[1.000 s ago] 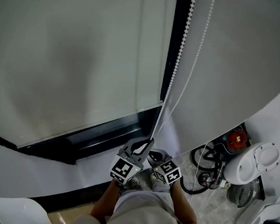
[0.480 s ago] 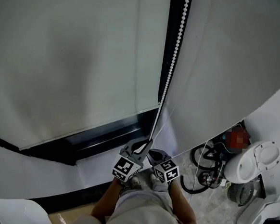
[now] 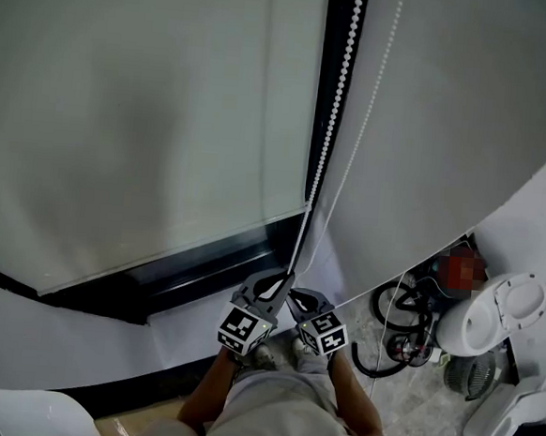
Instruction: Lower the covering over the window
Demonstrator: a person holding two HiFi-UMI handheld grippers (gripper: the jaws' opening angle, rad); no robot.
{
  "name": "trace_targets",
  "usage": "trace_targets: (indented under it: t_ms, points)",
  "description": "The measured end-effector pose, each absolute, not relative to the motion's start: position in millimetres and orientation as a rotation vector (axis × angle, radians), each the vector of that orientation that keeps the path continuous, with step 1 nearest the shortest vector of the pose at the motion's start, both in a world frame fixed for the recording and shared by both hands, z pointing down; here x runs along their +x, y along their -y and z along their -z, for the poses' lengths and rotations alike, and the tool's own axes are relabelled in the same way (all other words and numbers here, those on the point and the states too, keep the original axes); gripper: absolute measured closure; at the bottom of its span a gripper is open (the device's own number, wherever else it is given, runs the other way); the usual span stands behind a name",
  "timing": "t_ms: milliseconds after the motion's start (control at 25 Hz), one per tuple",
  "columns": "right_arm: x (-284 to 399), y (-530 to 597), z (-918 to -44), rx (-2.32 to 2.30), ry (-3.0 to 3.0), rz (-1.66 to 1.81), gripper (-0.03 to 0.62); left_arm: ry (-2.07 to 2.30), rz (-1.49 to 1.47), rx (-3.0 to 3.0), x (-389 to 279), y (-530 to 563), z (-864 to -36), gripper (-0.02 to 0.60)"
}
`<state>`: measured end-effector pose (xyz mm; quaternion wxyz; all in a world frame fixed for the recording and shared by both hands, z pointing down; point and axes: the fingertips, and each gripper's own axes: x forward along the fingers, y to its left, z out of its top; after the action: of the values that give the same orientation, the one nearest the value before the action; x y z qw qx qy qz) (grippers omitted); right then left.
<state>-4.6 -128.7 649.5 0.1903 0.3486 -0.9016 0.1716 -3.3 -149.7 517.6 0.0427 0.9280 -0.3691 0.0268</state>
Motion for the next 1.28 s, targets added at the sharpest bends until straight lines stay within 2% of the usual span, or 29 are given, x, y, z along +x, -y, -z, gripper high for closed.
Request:
trace_targets:
  t_ms: [320,480,880,1280]
  points:
    - [2,127,-597,1.061,2.61,-0.342,0.47,1.197,-0.083,2.816,-17,150,-507,0.555]
    - [6,123,-556,1.127,2.668,-0.25,0.484,1.218,-0.035,2.8,-29,146,-496,0.471]
    - [12,119,-487,1.244,2.72,0.068,0.529,1.269,-0.037,2.81,-46,133,-488,0.471]
    - [12,118,-469,1.295,2.735,0.081,0.531,1.252,-0.005,2.858,-41,129,-468,0.471]
